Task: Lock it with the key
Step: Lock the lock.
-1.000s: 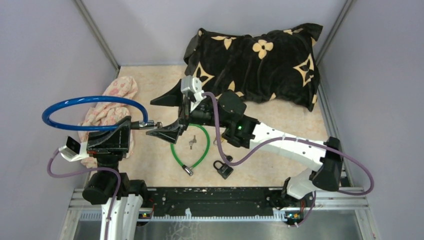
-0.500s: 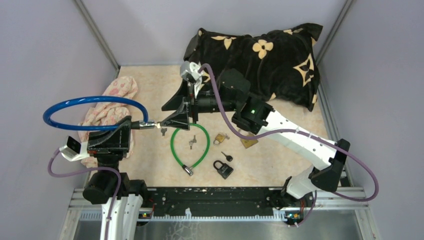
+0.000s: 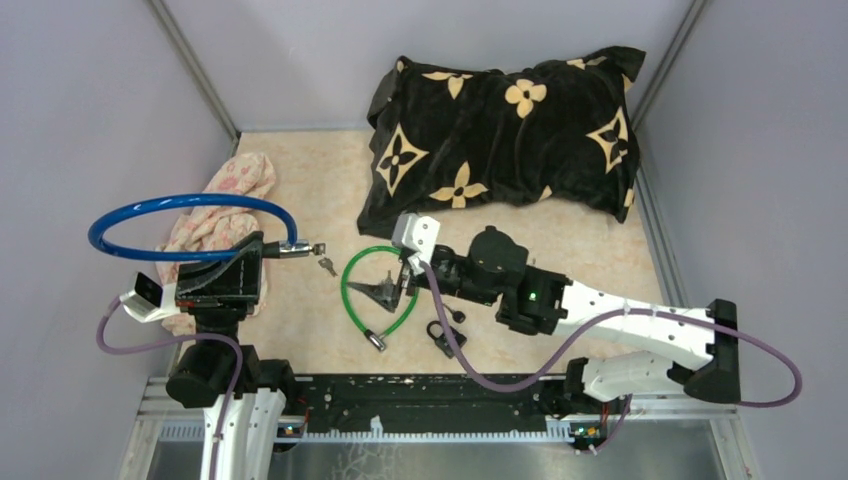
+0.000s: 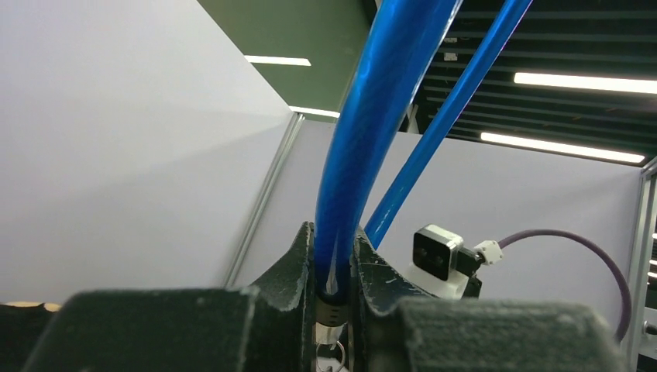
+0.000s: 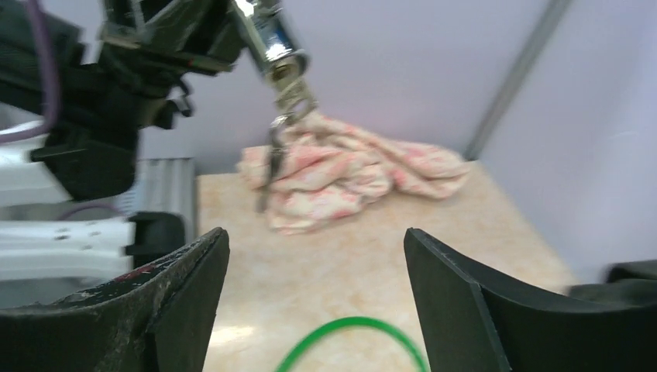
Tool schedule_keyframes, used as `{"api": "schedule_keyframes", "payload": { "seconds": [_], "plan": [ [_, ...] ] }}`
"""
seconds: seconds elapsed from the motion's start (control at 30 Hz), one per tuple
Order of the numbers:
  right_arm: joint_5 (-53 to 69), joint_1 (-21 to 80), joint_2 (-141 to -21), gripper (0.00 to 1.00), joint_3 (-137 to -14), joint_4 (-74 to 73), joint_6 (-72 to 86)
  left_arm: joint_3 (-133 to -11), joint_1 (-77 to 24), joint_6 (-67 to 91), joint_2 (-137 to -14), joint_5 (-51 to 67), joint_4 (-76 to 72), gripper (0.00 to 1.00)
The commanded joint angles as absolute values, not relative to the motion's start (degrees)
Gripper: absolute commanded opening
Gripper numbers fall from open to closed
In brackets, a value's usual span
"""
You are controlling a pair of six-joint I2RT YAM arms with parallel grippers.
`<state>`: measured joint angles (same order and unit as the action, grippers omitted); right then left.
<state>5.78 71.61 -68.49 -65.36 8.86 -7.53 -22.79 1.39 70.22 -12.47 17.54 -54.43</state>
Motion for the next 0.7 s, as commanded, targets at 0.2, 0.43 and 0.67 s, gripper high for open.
{"api": "schedule_keyframes", "payload": {
  "seconds": [0.2,0.43,0.67],
  "plan": [
    [-26.0,88.2,-70.8,0.79,-62.7,35.5,-55.2,-23.1,1.6,70.5,-11.9,16.9,-57.1,0.0],
    [-36.0,92.6,-82.5,0.77,-66.7,48.9,-77.1,-23.3,1.6,70.7,-11.8,17.3,-57.3,0.0],
    [-37.7,92.5,-87.1,0.54,-70.3,49.6,-82.9,-23.1,1.6,70.7,-11.7,17.4,-57.5,0.0]
  ]
}}
